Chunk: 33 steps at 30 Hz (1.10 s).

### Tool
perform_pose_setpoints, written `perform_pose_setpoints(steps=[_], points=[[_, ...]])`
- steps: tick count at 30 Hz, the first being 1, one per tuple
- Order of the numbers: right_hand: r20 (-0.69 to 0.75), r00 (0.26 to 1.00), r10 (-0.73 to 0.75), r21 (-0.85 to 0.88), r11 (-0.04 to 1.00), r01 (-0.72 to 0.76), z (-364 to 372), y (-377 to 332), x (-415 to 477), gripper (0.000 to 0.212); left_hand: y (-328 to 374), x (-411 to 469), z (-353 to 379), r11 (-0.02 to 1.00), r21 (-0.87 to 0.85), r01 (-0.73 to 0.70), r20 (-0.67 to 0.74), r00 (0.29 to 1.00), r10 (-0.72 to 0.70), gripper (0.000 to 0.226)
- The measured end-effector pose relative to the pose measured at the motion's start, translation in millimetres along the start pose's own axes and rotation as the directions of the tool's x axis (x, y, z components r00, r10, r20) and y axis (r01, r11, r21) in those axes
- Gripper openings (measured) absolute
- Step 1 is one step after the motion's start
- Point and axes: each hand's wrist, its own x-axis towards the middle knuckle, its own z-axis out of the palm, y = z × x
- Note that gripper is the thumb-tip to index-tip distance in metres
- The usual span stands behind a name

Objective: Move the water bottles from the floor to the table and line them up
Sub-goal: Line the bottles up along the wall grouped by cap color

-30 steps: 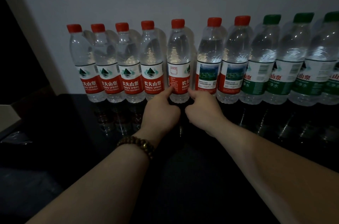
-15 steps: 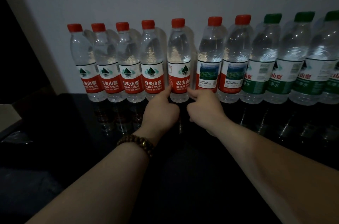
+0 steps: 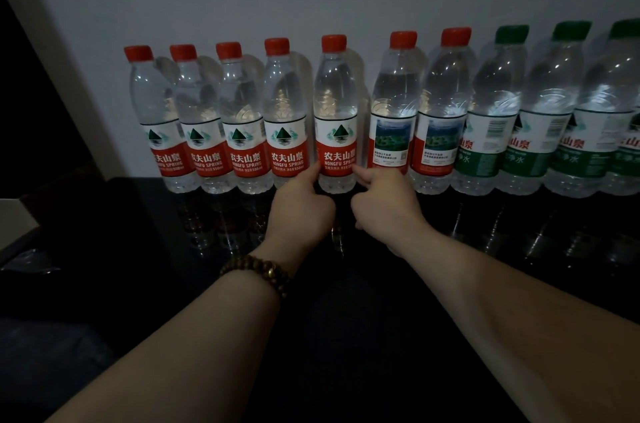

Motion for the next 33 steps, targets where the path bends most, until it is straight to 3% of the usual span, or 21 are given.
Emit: perform_pose_setpoints(steps=[3,10,16,23,33], points=[[0.009,1.000,-0.021,-0.037,0.999,0.021,0.8,0.0,0.7,0.073,0.3,-0.7,-0.3,1.000,-0.031,0.000,-0.037,0.999,-0.001,0.072],[0.019,1.000,0.008,-0.033,0.999,-0.007,0.6,0.3,1.8,0.077,0.4,2.1,-0.2,1.000,-0.006,0.019,0.022,1.000,-0.019,0.079],[-0.015,1.000,-0.015,0.006,1.000,0.015,1.0,3.8,0.9,0.059,0.8,-0.6,-0.6,1.000,0.017,0.003,-0.070,0.998,-0.002,0.054],[0.068,0.998,-0.016,-0.045,0.999,0.019,0.8,4.8,3.0,0.079,-2.2,2.9,1.5,0.992,0.128,0.020,-0.168,0.986,0.001,0.034],[0.139,0.990,-0.036,-0.108,0.993,0.052,1.1,7.1,7.6,0.083,-3.6,5.3,3.0,0.983,0.182,0.028,-0.128,0.992,-0.004,0.039]])
